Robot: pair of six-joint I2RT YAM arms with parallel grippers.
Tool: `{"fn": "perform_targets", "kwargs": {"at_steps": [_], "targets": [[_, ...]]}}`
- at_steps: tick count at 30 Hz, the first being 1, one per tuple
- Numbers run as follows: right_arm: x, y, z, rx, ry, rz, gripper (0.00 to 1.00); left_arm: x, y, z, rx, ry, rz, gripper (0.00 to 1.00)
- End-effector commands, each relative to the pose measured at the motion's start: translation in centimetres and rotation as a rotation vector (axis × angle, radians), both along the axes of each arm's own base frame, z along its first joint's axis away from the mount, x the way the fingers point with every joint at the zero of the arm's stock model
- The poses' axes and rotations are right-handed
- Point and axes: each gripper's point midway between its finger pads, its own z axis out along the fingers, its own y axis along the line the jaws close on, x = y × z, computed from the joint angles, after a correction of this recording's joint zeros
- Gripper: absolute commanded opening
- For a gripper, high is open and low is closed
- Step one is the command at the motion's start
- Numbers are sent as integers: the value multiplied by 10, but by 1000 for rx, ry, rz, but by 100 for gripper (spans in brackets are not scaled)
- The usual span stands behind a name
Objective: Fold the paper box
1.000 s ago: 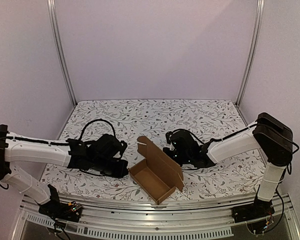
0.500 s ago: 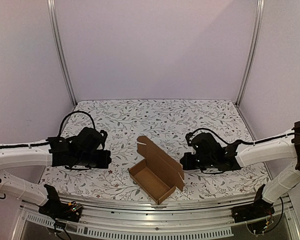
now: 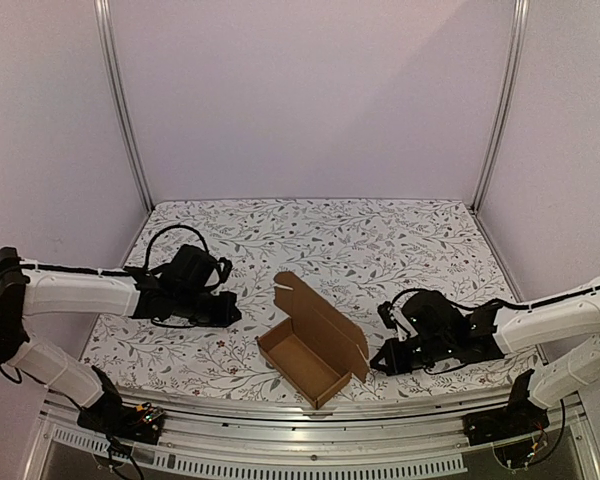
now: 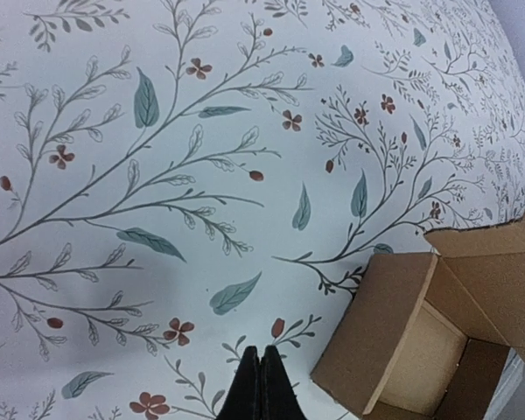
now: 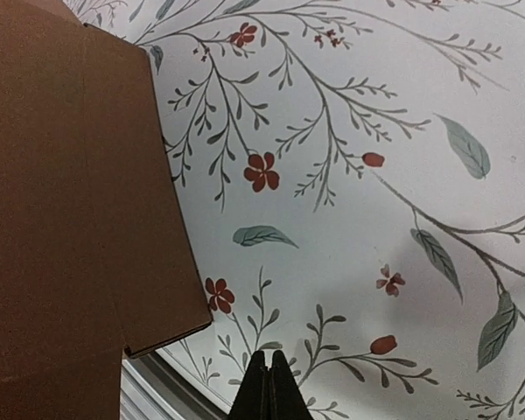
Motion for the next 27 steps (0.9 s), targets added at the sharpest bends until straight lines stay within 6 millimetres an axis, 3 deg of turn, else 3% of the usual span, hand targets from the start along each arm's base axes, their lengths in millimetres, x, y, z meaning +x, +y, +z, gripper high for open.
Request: {"fn": "perform_targets", "kwargs": {"at_steps": [1, 13, 21, 27], "targets": [[-25, 14, -4, 74, 115, 81, 0, 4, -30, 5, -124, 31, -93, 0], [-58, 39, -27, 144, 288, 170, 2, -4, -56, -21, -228, 135, -159, 0], [-61, 49, -36, 170, 324, 173, 4, -10, -54, -36, -226, 172, -158, 0], [-53, 52, -43, 167, 311, 130, 4, -17, -54, -41, -240, 195, -160, 0]]}}
